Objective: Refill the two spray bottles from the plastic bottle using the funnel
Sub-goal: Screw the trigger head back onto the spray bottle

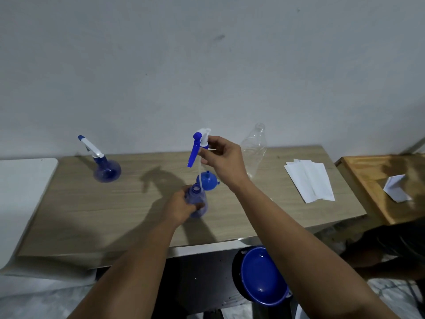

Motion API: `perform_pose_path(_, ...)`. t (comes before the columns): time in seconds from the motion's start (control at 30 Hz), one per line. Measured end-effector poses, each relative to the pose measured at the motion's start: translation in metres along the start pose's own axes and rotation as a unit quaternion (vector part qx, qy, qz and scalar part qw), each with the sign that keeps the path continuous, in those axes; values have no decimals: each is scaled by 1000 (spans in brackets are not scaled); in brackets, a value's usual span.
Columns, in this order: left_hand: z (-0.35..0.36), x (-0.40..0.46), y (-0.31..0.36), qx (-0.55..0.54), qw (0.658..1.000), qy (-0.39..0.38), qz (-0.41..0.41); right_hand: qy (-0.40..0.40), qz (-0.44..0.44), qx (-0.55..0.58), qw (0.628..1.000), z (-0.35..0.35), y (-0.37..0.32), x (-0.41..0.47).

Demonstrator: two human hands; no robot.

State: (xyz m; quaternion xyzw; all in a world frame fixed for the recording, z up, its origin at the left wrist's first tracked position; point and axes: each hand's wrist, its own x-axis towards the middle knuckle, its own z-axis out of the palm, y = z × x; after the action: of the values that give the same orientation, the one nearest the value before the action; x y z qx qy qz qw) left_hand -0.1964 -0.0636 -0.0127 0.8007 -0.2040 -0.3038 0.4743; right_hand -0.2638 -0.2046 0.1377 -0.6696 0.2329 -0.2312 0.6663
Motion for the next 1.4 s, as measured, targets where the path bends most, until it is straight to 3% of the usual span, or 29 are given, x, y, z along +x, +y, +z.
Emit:
perform_pose_path(0.37,-2,0,7,19,1000,0,-23,30,-47,14,998,12,-4,-9)
perform_pose_path(0.63,-1,0,1,13,1000,11,-17,-40,-12,-72,997,10,54,-20)
perform_pose_path(0.77,-3,-6,2,22,999,28,34,-79,18,-121,989,4,92,-31)
perform_pose_path(0.9,-6,-10,8,4,999,-5,50,-85,27,-143,986,-5,108,-31)
perform_pose_path(1.17,-7,-10,9,-1,998,13,64,-30,34,-135,990,4,116,-32)
perform_pose_path(1.4,-8,-10,8,54,996,-7,68,-58,10,-109,992,-1,121,-42)
